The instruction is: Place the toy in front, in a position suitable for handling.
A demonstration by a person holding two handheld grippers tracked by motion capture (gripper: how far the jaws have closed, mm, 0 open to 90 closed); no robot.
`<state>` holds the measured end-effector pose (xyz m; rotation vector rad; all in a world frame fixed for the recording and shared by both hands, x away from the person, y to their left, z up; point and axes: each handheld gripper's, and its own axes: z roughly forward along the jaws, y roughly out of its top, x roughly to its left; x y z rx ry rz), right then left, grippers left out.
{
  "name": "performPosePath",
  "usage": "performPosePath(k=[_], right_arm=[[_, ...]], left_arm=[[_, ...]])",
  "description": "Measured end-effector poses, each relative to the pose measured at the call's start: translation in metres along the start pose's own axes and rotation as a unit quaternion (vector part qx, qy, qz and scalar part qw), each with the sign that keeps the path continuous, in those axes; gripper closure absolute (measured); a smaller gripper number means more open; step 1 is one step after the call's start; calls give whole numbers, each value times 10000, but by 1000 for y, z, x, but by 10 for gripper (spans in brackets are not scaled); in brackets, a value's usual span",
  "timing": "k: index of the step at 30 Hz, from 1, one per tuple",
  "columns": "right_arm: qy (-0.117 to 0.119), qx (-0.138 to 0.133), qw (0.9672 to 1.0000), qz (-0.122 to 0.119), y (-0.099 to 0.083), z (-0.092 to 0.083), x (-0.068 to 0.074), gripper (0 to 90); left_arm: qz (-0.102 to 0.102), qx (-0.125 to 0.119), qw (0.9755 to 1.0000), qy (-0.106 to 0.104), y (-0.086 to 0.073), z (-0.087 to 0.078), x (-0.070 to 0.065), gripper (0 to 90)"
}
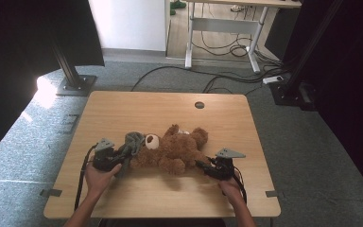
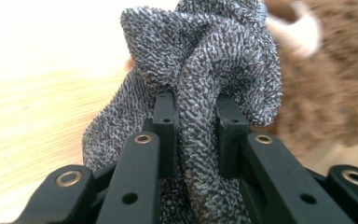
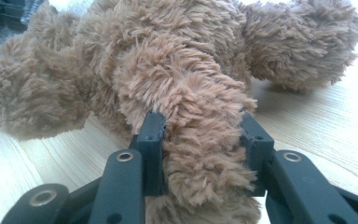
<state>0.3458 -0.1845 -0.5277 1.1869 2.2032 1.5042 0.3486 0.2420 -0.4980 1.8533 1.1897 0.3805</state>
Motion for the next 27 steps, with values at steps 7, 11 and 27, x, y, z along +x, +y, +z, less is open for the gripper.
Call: performPosePath(k=[7, 11, 27], right_arm=[[14, -9, 10000, 12, -1, 0, -1, 608], [-8, -25, 10000, -31, 0, 0, 0, 608], [-98, -107, 9999, -68, 1, 0, 4, 608]], left_arm=[[-14, -513, 9977, -439, 12, -15, -13, 732], [295, -693, 9941, -779, 34, -19, -43, 732], [941, 24, 9839, -1521, 63, 64, -145, 725]])
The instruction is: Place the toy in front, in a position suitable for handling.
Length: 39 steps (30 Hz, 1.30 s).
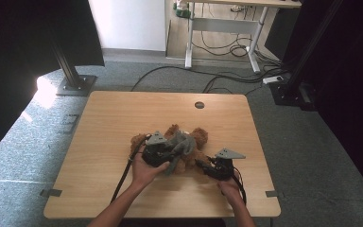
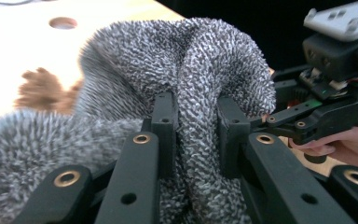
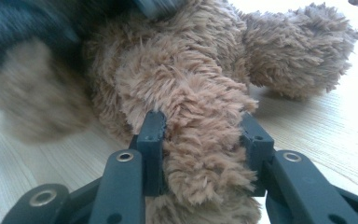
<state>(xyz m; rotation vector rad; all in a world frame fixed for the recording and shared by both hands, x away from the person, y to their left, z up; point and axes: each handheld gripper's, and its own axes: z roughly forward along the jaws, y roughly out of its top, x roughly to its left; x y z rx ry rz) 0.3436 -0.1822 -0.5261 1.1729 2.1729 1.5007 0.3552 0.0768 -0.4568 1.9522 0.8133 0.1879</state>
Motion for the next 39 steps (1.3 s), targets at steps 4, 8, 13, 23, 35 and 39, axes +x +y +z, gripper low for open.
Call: performPosePath(k=[4, 8, 13, 23, 35, 39], right_arm=[[-23, -1, 10000, -1, 0, 0, 1, 610], [-24, 13, 10000, -15, 0, 0, 1, 610], [-3, 27, 10000, -11, 0, 1, 2, 610], [63, 0, 10000, 5, -1, 0, -1, 609], [171, 41, 9998, 8, -1, 1, 0, 609], [191, 28, 9998, 9, -1, 2, 1, 609]], left_arm=[[182, 144, 9996, 140, -3, 13, -7, 725], [147, 167, 9996, 177, -8, 12, -4, 728], [138, 133, 9994, 284, -15, 6, 1, 733], [-142, 92, 9984, 543, -30, -22, 29, 733], [-66, -20, 9980, 626, -61, -63, 43, 734], [-176, -82, 9968, 770, -72, -80, 53, 733]])
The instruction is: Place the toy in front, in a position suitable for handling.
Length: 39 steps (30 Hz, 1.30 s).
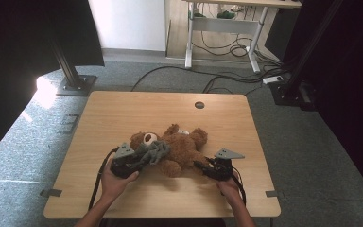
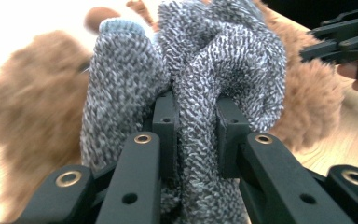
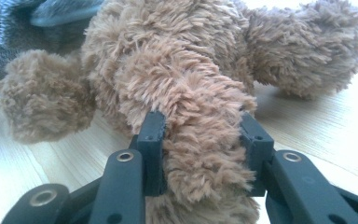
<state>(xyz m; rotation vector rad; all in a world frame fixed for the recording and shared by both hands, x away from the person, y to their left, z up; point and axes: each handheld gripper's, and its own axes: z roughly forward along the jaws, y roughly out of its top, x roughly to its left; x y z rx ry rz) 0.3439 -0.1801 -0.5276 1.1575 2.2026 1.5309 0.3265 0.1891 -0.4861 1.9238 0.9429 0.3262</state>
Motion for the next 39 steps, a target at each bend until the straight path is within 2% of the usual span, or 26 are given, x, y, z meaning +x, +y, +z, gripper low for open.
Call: performPosePath(k=[4, 7, 10, 12, 16, 20, 24, 29, 31, 33, 36, 39], right_arm=[[10, -24, 10000, 7, 0, 0, 0, 609], [26, -28, 10000, 52, 0, 0, 0, 609], [28, -49, 10000, 77, 0, 2, 0, 610], [24, -51, 9999, 84, 0, 2, -1, 610], [19, -75, 9999, 105, 0, 2, -1, 610], [12, -75, 9999, 93, 0, 2, -1, 609], [16, -77, 9999, 93, 0, 2, -1, 609], [21, -83, 9999, 92, 0, 3, -1, 609], [12, -86, 9999, 79, 0, 2, -1, 609], [6, -79, 9999, 71, 0, 2, -1, 609], [-2, -77, 10000, 56, 0, 2, -1, 609], [-1, -75, 10000, 43, 0, 2, -1, 610]], left_arm=[[-163, -28, 9995, 273, -7, -14, 18, 733], [-479, 7, 9979, 441, -13, -22, 37, 734], [-668, -3, 9966, 491, -15, -24, 46, 732], [-711, -124, 9967, 378, -13, -26, 44, 732], [-499, -336, 9982, 60, 3, -23, 20, 731], [-313, -358, 9986, -238, 22, -10, -4, 728], [-147, -299, 9983, -482, 38, 11, -27, 727], [124, -152, 9963, -834, 51, 43, -60, 727], [316, -25, 9958, -856, 54, 57, -74, 726], [374, 66, 9952, -900, 54, 67, -82, 725], [497, 239, 9941, -932, 51, 80, -93, 724], [620, 400, 9939, -820, 43, 89, -98, 724]])
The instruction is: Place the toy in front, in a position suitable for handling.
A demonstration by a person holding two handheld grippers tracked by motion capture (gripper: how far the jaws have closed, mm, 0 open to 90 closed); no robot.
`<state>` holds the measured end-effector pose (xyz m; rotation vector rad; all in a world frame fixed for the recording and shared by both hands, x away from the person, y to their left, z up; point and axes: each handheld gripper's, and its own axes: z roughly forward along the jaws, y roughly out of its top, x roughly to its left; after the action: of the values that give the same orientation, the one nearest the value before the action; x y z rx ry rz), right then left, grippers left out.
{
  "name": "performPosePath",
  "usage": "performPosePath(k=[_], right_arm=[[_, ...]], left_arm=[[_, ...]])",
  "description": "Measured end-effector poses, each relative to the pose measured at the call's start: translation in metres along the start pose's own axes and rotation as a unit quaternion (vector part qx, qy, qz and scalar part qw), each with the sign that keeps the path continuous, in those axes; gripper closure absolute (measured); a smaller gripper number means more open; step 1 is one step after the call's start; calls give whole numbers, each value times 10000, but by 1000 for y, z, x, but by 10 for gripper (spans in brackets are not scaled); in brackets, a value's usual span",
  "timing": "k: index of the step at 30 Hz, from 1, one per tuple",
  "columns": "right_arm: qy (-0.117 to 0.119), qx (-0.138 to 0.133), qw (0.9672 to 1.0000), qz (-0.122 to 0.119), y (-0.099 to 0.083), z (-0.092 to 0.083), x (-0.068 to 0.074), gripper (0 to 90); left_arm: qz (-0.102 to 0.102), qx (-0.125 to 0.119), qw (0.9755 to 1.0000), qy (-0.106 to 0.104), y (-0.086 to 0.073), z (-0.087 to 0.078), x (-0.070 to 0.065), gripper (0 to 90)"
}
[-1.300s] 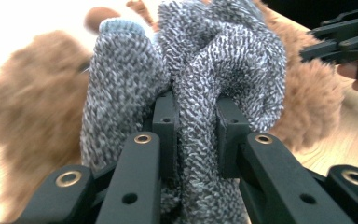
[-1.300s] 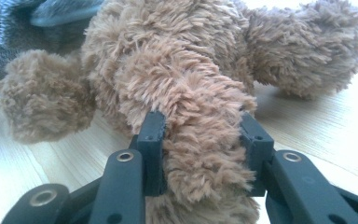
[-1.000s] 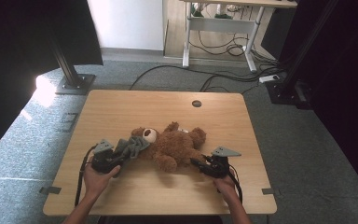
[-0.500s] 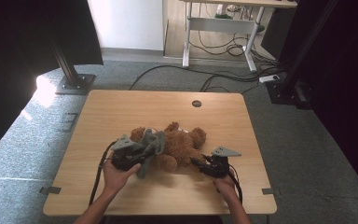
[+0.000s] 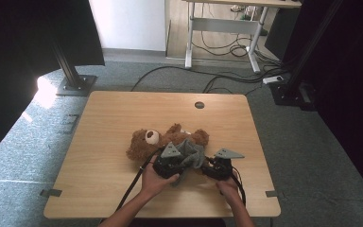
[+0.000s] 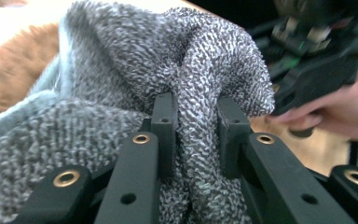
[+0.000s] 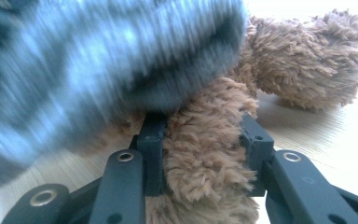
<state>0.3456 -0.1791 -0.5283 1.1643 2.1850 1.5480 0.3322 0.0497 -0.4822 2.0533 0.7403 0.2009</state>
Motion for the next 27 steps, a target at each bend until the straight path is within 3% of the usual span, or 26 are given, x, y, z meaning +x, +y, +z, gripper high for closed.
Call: performPosePath(k=[5, 8, 13, 21, 27], right_arm=[[23, 52, 10000, -56, 0, -1, 0, 613], [48, 45, 10000, -44, 0, -1, 0, 613], [77, 9, 9999, -68, -1, -2, -1, 614], [113, -7, 9999, -69, -1, -3, -3, 613], [136, -9, 9999, -88, -2, -3, -3, 613]], left_arm=[[-169, 21, 9998, 49, -16, -1, 8, 727], [-179, 28, 9997, 142, -23, -11, 13, 727], [-399, -6, 9991, 159, -35, -32, 30, 727], [-744, -112, 9957, 538, -56, -69, 64, 727], [-837, -174, 9932, 787, -69, -90, 80, 727]])
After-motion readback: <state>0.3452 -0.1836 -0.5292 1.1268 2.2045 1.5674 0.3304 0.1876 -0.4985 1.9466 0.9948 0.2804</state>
